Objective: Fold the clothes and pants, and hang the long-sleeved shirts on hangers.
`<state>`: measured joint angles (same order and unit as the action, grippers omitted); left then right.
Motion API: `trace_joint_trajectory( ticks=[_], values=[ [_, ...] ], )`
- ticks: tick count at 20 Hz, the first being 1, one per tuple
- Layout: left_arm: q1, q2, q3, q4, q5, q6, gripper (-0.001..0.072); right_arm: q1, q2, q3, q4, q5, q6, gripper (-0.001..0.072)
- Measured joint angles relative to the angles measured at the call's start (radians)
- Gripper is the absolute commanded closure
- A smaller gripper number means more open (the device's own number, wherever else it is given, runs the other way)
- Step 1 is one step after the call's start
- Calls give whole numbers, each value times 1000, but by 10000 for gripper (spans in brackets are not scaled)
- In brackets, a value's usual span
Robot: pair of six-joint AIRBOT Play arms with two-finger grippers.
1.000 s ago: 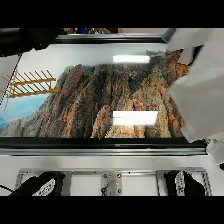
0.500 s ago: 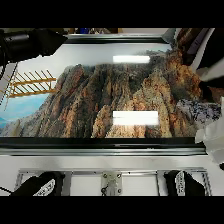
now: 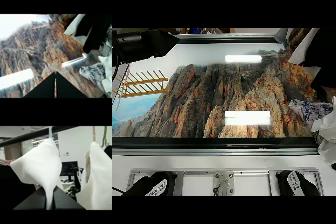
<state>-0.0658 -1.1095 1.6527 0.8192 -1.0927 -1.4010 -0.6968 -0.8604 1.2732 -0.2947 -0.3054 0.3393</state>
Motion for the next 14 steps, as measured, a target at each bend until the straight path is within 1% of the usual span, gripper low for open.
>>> trace_joint_trajectory(
  ticks=[6, 11, 14],
  values=[
    [0, -3, 0, 0, -5, 0, 690, -47, -41, 20, 6, -35, -21, 685],
    [0, -8, -1, 1, -6, 0, 690, -118, -47, 22, 6, -13, -26, 685],
    [0, -8, -1, 1, -7, 0, 689, -154, -51, 23, 51, -10, -32, 685]
  ],
)
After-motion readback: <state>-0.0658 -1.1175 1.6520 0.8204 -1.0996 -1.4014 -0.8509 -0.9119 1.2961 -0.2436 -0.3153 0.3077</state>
